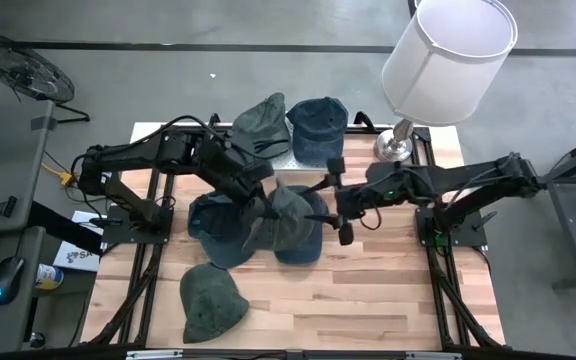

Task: Pick & Place hat
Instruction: Stack the right gray cap on top of the gray cap on the shelf

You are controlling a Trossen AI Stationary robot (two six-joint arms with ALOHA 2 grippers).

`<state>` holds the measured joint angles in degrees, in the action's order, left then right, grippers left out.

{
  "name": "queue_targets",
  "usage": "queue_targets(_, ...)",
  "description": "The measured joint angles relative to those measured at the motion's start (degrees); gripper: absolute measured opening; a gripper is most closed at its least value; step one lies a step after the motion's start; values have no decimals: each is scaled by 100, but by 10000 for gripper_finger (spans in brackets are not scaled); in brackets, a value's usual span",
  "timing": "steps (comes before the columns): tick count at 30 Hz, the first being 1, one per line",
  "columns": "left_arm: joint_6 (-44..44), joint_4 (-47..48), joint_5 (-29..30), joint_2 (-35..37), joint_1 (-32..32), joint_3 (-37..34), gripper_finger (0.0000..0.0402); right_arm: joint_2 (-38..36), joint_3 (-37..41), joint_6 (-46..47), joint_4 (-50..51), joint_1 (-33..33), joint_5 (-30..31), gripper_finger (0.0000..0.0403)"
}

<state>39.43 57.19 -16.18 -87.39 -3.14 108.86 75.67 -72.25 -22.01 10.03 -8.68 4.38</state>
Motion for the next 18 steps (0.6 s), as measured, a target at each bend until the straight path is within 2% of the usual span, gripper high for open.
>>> queue_targets(4, -23, 2, 85, 0, -39, 0, 22, 267, 0, 86, -147, 3, -240, 240)
queue_targets(10, -21, -1, 1, 0, -39, -1, 22, 514, 0, 106, -564, 3, -116, 240)
queue_targets(18, -21, -206, 151, -2, -37, -2, 22, 812, 0, 739, -612, 1, 113, 240)
